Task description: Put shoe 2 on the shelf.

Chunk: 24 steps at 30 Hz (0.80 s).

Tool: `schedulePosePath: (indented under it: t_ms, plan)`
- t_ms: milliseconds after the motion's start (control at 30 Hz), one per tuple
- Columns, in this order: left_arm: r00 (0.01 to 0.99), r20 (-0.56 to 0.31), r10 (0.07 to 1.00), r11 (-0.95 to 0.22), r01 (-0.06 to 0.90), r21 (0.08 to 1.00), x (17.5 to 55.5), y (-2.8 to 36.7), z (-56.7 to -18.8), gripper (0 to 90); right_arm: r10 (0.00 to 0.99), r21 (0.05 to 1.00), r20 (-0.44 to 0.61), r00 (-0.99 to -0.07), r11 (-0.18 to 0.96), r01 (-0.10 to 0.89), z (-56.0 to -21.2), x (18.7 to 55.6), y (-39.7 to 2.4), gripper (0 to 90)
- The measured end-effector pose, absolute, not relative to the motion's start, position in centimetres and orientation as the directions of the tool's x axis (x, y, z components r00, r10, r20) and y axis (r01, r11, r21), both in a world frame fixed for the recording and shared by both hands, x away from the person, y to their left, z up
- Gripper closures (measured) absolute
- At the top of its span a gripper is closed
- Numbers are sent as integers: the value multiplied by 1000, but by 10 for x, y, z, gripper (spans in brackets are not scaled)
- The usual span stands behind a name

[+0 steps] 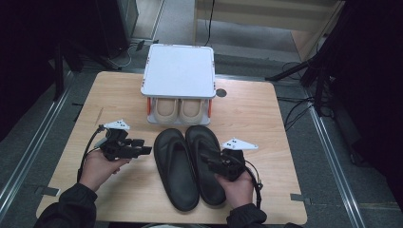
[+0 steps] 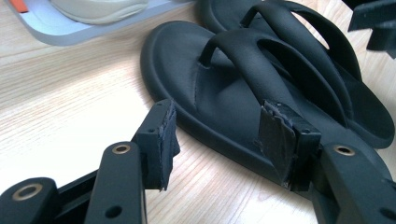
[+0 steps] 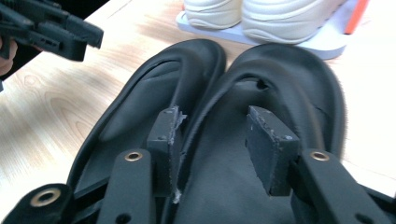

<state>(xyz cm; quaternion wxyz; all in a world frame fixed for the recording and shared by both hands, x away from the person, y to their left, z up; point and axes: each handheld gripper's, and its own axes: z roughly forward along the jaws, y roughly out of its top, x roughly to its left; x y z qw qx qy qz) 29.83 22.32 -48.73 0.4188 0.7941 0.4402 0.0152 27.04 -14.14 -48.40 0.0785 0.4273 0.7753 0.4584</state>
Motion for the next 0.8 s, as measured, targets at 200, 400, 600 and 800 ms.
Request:
schedulePosePath:
  t_ms: [200, 400, 600, 800]
  plan:
    - [601, -354, 716, -244, 691, 681, 299, 226, -487, 448, 740, 769, 292, -606, 195, 609, -489, 272, -127, 501]
    - [602, -345, 720, -248, 688, 683, 299, 227, -488, 446, 757, 759, 274, -593, 208, 617, -496, 274, -112, 445]
    - [601, -343, 721, -244, 685, 686, 300, 227, -488, 442, 784, 745, 242, -572, 228, 627, -504, 278, -98, 381]
    - [596, -344, 726, -239, 687, 686, 300, 229, -488, 441, 790, 733, 244, -562, 229, 640, -513, 280, -85, 416]
